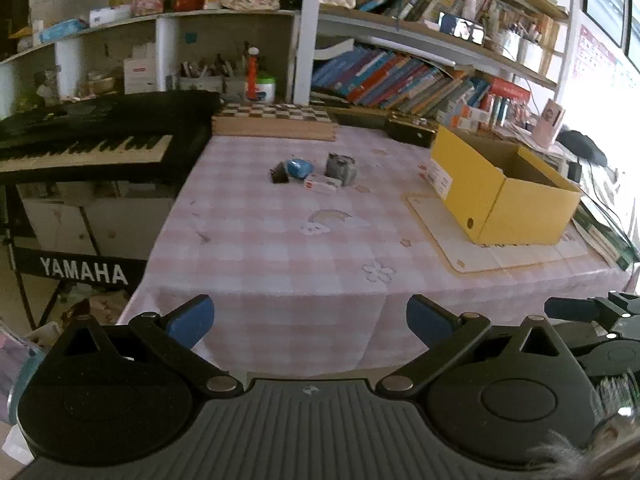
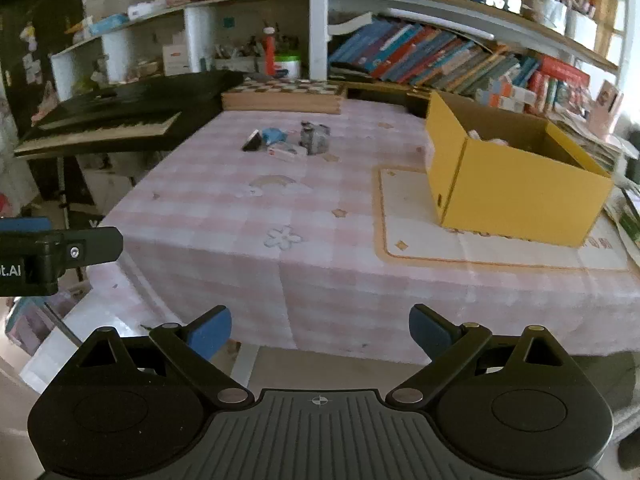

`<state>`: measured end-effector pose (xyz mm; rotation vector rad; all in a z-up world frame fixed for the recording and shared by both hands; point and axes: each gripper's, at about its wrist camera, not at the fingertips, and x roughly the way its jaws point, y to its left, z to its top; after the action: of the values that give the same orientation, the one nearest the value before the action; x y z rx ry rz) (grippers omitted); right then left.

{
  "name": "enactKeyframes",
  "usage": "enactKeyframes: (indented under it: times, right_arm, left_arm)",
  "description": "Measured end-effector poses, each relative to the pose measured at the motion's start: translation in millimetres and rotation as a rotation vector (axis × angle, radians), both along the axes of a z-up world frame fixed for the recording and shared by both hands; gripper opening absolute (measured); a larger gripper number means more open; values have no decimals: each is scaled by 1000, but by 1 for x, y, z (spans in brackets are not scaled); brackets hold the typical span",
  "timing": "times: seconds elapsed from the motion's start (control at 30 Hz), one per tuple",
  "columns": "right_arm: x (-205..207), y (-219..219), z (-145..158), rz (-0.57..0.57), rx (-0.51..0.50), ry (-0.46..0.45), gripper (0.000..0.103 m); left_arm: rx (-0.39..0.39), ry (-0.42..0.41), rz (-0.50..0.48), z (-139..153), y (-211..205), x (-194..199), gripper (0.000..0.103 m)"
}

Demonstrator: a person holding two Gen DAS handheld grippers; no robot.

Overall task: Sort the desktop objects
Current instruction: 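Withdraw both tools from the box and move toward the binder clip and toy truck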

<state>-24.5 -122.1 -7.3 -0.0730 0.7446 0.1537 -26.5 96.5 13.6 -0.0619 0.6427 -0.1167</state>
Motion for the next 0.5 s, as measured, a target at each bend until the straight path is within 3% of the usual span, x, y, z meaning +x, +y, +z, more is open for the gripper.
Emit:
enactKeyframes:
  times: [0.5]
  right_arm:
    - [38,15,4,36,21,-38,97]
  left_arm:
    - [15,-28,19,5,7,29,103]
